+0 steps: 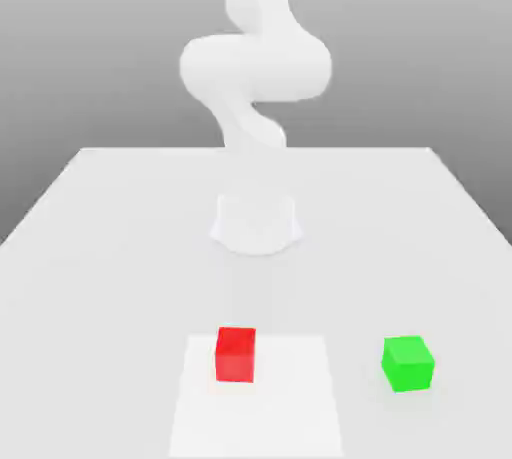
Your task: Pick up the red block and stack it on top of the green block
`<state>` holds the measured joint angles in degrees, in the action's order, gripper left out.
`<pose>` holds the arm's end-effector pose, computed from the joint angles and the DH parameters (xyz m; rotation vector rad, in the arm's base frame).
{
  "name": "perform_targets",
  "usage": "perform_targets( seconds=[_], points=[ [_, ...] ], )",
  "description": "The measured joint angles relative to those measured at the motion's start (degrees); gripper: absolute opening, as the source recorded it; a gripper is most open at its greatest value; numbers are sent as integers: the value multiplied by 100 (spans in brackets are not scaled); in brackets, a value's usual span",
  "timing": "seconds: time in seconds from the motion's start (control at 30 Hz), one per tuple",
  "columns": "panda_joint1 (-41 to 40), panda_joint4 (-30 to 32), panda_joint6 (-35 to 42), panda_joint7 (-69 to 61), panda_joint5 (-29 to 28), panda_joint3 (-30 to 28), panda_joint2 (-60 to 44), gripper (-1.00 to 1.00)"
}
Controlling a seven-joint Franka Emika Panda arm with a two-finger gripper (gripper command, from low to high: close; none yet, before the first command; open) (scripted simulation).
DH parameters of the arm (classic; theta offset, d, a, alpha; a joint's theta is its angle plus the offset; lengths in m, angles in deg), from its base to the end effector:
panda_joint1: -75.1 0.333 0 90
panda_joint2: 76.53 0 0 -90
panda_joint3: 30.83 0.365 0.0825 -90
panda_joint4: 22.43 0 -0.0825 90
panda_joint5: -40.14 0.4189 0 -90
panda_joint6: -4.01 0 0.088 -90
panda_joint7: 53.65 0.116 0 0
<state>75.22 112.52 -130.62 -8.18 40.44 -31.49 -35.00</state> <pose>0.3854 -0.0051 0.6890 -2.4874 1.0594 -0.9321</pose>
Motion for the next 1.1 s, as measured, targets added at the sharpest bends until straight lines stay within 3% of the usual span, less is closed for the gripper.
perform_targets(
  seconds=[0.6, 0.83, 0.87, 1.1],
  points=[
    [-81, 2608, -2520, -99, -22, -276, -3863, 0],
    [-198, 2534, -3731, -266, 199, -107, -5317, 0],
    [-206, 2518, -3824, -288, 232, -90, -5429, -100],
    [-216, 2522, -3809, -268, 206, -85, -5409, -100]
  ],
)
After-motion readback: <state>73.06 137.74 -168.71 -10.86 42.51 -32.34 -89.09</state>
